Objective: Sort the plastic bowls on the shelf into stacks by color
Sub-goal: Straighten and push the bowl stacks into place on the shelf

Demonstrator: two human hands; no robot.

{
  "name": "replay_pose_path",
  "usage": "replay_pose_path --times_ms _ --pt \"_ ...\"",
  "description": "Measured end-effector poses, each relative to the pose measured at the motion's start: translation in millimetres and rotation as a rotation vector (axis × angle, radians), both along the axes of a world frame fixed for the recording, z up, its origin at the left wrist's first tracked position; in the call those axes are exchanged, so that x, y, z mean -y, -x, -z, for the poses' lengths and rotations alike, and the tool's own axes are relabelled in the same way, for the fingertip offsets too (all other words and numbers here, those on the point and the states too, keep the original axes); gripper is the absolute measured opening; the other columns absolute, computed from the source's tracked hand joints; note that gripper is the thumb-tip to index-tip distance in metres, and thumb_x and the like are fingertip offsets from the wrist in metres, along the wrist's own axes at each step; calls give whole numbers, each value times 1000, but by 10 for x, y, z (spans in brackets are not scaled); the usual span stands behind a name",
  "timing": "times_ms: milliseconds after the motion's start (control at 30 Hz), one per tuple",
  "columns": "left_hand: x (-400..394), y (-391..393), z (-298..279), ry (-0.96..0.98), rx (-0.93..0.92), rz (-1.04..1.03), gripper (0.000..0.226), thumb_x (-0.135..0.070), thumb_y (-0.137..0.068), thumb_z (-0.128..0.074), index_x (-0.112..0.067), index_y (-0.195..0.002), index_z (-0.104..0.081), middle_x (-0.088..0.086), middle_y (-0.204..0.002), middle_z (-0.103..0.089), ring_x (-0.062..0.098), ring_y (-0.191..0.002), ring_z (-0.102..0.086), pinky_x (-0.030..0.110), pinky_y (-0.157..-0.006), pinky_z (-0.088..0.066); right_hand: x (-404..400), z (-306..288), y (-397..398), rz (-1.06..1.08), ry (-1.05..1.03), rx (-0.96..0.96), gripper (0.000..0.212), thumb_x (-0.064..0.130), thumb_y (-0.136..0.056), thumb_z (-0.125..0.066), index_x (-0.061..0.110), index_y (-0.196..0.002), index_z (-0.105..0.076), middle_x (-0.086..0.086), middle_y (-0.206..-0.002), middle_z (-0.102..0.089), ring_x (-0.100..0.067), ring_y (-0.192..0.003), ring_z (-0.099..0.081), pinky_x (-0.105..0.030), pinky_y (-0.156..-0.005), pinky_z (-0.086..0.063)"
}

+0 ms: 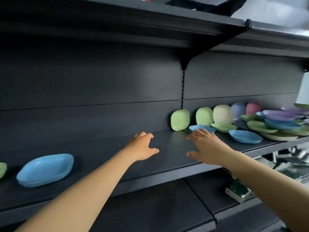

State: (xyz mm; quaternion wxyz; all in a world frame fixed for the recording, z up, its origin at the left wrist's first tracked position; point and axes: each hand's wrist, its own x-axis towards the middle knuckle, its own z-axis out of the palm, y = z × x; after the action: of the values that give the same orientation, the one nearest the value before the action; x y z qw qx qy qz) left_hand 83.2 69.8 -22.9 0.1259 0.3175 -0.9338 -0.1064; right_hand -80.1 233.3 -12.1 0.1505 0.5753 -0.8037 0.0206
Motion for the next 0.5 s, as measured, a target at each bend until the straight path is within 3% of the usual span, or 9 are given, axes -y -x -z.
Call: replay_pose_path --times_ms 333,500 --pt "-94 1566 211 -91 -13 105 63 -44 -89 -55 -21 -143 -32 -1 -148 -30 19 -139 -23 34 -107 -29 -282 295 1348 111 -1 80 65 49 -90 -51 22 -145 -30 0 -149 -28 -20 -139 -20 -36 -111 -23" --pt "131 2404 166 -100 -37 101 62 -45 -89 -55 -19 -141 -34 0 -146 -34 20 -136 -28 33 -106 -31 -152 255 2255 135 38 128 66 49 -87 -55 23 -144 -34 -1 -145 -36 -22 -134 -28 -36 -110 -28"
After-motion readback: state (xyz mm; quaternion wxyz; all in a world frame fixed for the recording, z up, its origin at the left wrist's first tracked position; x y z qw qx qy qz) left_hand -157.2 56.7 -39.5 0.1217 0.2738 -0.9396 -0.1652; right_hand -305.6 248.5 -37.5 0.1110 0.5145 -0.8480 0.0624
